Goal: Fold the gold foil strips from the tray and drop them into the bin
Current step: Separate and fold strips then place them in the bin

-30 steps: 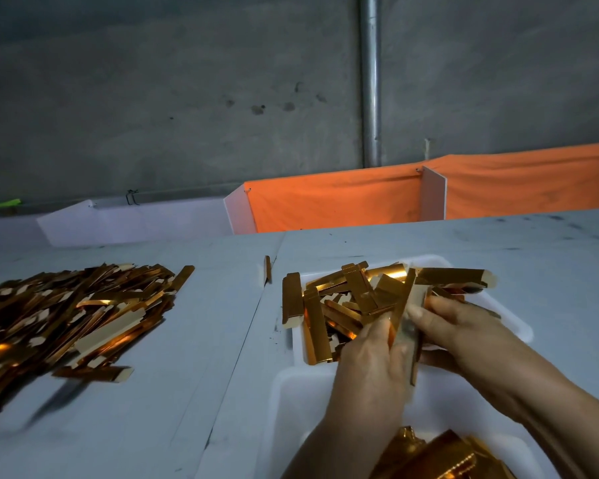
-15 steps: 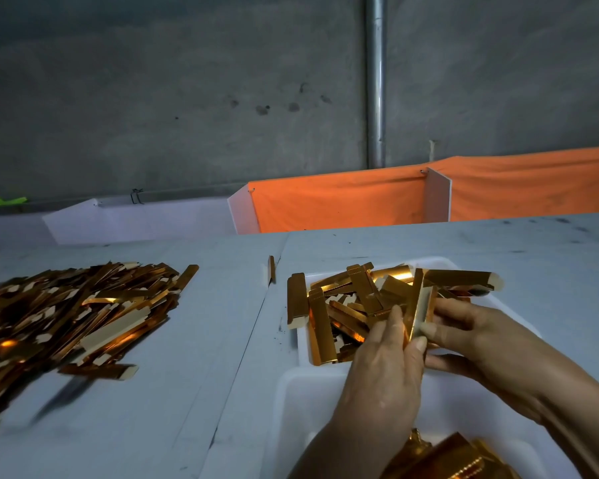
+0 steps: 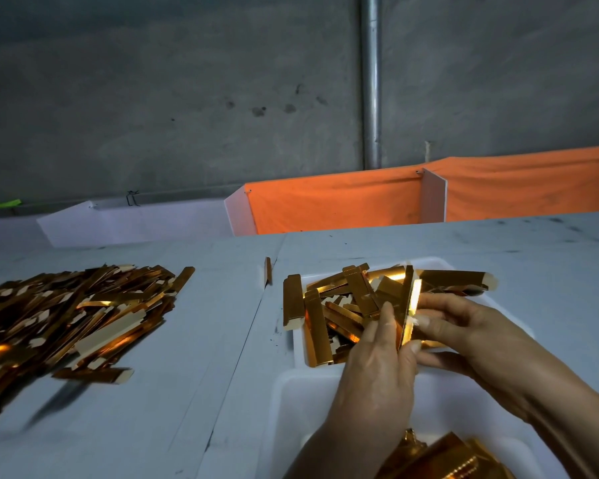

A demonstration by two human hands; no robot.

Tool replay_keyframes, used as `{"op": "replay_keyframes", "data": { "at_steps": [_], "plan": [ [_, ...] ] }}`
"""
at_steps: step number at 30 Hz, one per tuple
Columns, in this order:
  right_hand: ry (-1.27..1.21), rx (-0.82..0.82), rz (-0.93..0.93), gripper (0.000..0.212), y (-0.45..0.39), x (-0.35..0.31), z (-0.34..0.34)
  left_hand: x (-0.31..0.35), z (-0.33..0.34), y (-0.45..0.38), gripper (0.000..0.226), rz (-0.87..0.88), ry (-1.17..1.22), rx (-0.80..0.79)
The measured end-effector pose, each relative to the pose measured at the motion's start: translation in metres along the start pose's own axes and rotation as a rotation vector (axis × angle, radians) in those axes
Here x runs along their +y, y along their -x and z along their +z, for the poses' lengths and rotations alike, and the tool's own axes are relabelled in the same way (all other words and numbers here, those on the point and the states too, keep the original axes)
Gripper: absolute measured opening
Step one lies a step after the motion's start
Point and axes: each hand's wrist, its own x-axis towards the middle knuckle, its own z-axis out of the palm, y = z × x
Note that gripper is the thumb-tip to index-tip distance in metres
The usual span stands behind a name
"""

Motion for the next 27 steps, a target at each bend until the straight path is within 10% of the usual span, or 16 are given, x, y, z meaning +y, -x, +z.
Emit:
{"op": "replay_keyframes", "data": {
  "at_steps": [27],
  "plan": [
    [0.342, 0.319, -0.27, 0.022, 0.007, -0.004, 0.015, 0.019, -0.008, 0.003, 0.068, -0.068, 0.156, -0.078]
  ]
}}
